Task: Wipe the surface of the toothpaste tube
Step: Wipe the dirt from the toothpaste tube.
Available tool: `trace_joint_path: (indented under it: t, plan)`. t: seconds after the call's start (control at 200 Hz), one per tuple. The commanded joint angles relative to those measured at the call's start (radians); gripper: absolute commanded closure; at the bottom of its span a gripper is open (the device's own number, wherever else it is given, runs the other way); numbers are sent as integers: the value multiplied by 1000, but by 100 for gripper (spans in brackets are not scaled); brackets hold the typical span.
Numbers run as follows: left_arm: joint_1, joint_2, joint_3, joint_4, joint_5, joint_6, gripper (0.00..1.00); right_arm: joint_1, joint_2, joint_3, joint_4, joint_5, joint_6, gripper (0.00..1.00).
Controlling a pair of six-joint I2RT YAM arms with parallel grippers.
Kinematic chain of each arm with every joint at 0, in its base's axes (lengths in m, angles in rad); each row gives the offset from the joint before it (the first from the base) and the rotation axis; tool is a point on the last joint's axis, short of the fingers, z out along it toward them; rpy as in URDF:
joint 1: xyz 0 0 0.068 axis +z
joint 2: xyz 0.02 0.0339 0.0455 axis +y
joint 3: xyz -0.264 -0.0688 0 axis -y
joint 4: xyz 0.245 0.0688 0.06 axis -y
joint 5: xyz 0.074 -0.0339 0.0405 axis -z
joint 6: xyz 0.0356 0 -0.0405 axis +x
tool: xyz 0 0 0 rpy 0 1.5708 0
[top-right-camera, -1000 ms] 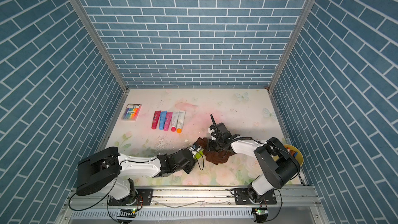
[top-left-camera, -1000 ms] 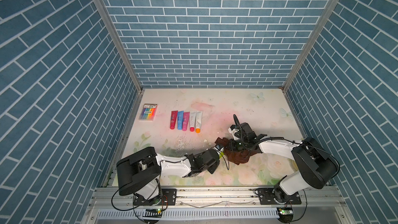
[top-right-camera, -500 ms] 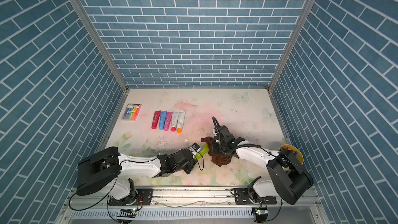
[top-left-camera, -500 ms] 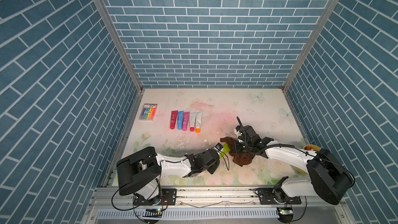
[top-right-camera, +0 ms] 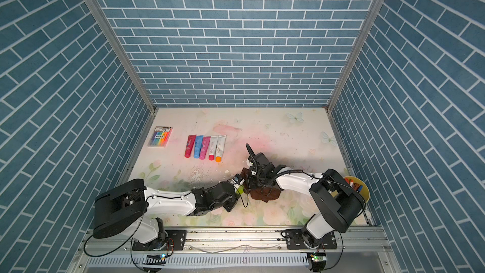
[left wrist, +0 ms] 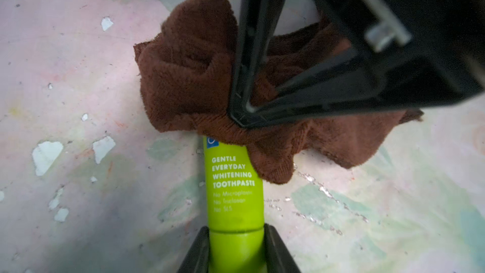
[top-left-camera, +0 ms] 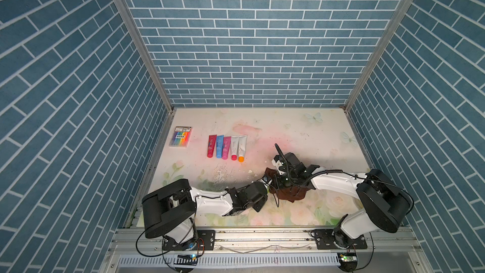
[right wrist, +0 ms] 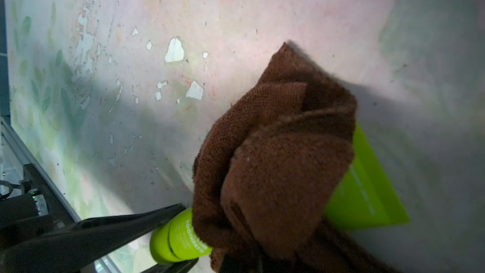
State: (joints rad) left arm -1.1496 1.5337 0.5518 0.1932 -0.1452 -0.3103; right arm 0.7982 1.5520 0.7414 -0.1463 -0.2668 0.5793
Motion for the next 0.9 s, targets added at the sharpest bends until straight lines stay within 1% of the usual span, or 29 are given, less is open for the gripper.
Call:
trace_joint_path:
  t: [0.0, 0.17, 0.305, 0.44, 0.57, 0.68, 0.73, 0.825, 0.85, 0.895]
  plan:
    - [-9, 20, -1, -44, 42, 19, 100, -21, 103, 22, -115, 234, 3, 100]
    - [-9, 17, -2, -46, 38, 15, 100, -111, 118, -25, -97, 236, -18, 100]
    - [-9, 19, -1, -47, 38, 15, 100, -164, 113, -54, -98, 256, -39, 100]
    - [-10, 18, -2, -45, 38, 15, 100, -190, 103, -62, -108, 286, -50, 100]
    - [-9, 20, -1, -47, 37, 15, 100, -192, 89, -41, -150, 322, -56, 100]
    - [-9, 15, -2, -46, 37, 15, 100, -192, 45, -31, -180, 342, -56, 100]
    - [-10, 15, -2, -46, 36, 14, 100, -191, 16, -34, -177, 316, -60, 100]
    - [-10, 19, 0, -47, 35, 14, 100, -178, -61, -45, -123, 186, -55, 100]
    - [-9, 17, -2, -47, 35, 14, 100, -166, -77, -44, -113, 139, -53, 100]
    - [-10, 16, -1, -47, 36, 14, 100, -124, -104, -32, -108, 118, -53, 100]
